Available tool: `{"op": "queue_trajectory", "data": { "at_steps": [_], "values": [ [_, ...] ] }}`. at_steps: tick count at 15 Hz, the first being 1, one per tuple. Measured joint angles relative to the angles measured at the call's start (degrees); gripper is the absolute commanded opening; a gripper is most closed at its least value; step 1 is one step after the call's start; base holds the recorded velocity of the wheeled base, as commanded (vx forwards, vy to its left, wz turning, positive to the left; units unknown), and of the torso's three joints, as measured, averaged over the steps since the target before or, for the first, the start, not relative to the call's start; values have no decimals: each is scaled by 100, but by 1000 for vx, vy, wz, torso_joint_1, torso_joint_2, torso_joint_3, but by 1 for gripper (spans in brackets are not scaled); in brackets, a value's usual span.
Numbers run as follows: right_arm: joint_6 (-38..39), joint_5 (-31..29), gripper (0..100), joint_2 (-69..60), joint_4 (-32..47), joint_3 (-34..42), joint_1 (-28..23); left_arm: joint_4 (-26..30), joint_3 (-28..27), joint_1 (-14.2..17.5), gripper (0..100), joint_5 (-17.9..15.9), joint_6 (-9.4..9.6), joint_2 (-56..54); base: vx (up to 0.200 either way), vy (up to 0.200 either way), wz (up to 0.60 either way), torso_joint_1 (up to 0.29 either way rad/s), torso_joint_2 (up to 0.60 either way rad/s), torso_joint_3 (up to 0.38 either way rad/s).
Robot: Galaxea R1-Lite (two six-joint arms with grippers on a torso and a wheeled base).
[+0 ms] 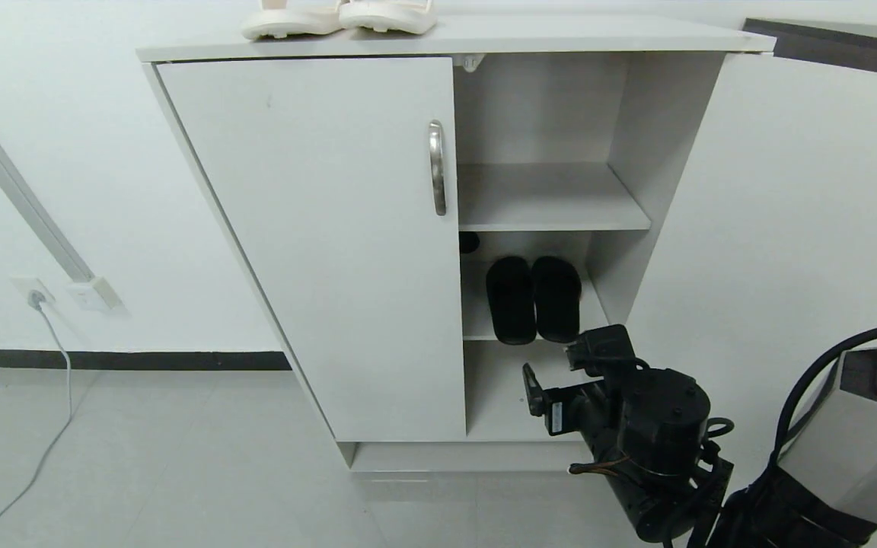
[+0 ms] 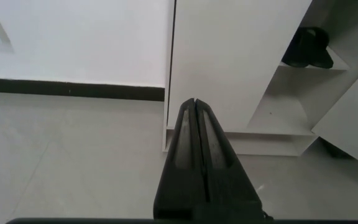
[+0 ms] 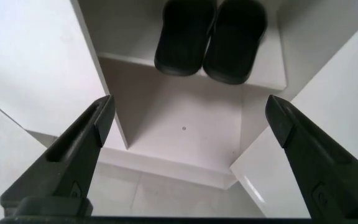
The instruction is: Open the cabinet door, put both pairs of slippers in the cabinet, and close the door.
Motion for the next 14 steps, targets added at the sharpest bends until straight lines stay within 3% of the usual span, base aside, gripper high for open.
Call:
{"op": "queue_trajectory", "data": {
  "at_steps": [5, 14],
  "values": [
    [9, -9, 100, -66, -18, 22, 2, 0, 0, 0, 0, 4, 0, 0, 0, 0, 0, 0, -3, 184],
    [2, 378, 100, -96, -139, 206, -4, 0, 0, 0, 0, 6, 2, 0, 0, 0, 0, 0, 0, 0]
  ]
}}
